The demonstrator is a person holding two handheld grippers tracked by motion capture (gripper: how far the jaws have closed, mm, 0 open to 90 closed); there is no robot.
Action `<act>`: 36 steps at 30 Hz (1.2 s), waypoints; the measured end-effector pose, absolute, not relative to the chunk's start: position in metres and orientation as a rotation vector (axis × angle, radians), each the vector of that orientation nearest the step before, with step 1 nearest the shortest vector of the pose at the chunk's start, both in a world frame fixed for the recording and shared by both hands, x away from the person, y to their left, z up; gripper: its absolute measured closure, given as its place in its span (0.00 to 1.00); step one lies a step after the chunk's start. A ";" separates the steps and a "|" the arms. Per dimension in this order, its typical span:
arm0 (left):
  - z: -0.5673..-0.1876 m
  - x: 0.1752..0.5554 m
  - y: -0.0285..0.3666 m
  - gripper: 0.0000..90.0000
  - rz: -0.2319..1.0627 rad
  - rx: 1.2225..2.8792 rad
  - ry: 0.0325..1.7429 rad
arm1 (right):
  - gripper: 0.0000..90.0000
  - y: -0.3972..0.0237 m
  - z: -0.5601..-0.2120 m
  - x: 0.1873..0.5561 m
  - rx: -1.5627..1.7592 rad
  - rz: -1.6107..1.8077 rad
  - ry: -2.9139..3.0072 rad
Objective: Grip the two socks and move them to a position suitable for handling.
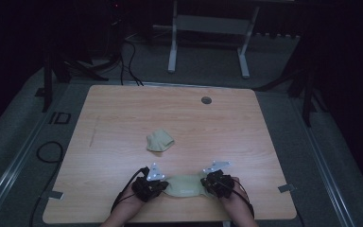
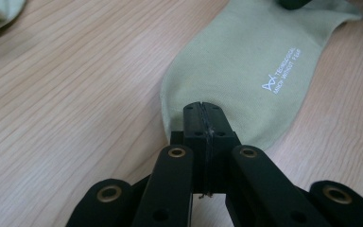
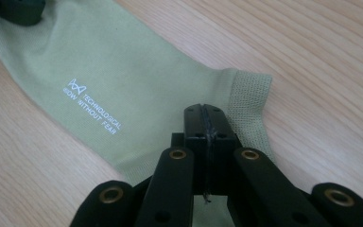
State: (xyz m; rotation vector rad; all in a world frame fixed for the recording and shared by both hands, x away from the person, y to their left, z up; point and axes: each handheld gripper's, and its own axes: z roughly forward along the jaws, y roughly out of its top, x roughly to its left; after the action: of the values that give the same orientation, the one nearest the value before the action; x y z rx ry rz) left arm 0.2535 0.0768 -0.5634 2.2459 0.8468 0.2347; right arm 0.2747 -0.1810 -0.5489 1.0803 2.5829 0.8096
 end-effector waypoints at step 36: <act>-0.562 0.263 0.027 0.99 0.158 2.263 0.768 | 0.91 -0.242 -0.546 0.269 1.225 0.813 2.530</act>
State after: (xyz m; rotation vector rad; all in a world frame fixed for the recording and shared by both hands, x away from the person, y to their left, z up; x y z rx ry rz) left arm 0.2629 0.0272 -0.5617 2.2634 0.7678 0.1581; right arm 0.2692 -0.2416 -0.5465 1.2246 2.5297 0.8126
